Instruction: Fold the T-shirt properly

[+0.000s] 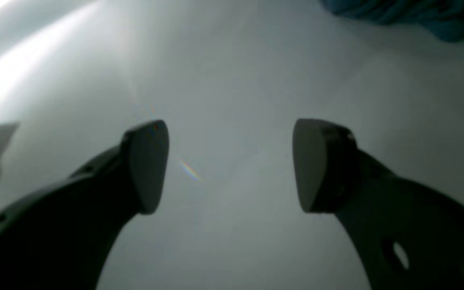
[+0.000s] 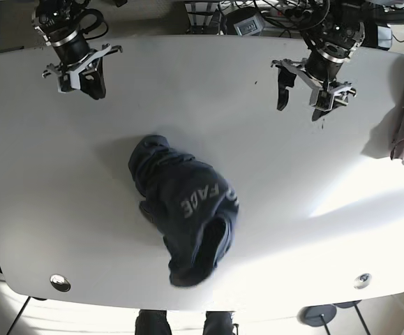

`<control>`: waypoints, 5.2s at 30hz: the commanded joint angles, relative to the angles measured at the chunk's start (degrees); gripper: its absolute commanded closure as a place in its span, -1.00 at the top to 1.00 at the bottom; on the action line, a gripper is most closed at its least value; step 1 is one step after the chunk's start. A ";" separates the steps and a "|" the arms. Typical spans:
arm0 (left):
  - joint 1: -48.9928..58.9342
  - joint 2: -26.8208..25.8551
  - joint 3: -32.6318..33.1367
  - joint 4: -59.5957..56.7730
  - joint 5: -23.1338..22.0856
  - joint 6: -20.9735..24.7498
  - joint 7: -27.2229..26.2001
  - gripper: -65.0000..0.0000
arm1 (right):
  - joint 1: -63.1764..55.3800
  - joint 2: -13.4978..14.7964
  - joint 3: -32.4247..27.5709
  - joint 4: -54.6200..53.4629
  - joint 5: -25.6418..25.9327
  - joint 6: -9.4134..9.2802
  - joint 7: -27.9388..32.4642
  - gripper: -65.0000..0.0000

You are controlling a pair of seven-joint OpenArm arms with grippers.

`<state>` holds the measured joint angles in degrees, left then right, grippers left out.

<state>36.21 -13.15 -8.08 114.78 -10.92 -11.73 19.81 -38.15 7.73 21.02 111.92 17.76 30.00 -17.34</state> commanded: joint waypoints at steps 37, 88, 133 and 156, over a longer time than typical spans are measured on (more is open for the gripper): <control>-7.15 10.47 -9.46 -0.98 0.24 -7.48 -2.36 0.37 | 45.58 -1.35 -20.71 -10.86 4.88 0.11 -30.44 -0.10; -10.40 10.64 4.34 -4.23 -0.12 -7.75 -2.36 0.37 | 78.90 4.27 -28.62 -14.64 5.41 -7.36 -24.37 -0.95; -60.34 21.98 36.69 -71.31 0.06 3.07 -21.53 0.38 | 102.46 4.27 -27.92 -19.83 5.41 -7.36 -31.05 -0.94; -61.39 13.63 36.60 -66.65 -0.20 5.62 -20.82 -1.00 | 102.20 5.33 -20.80 -25.54 4.79 -7.36 -30.88 -0.94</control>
<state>-22.81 0.32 28.29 46.89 -10.96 -6.52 1.45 61.04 12.88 -0.05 85.45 21.71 22.83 -50.78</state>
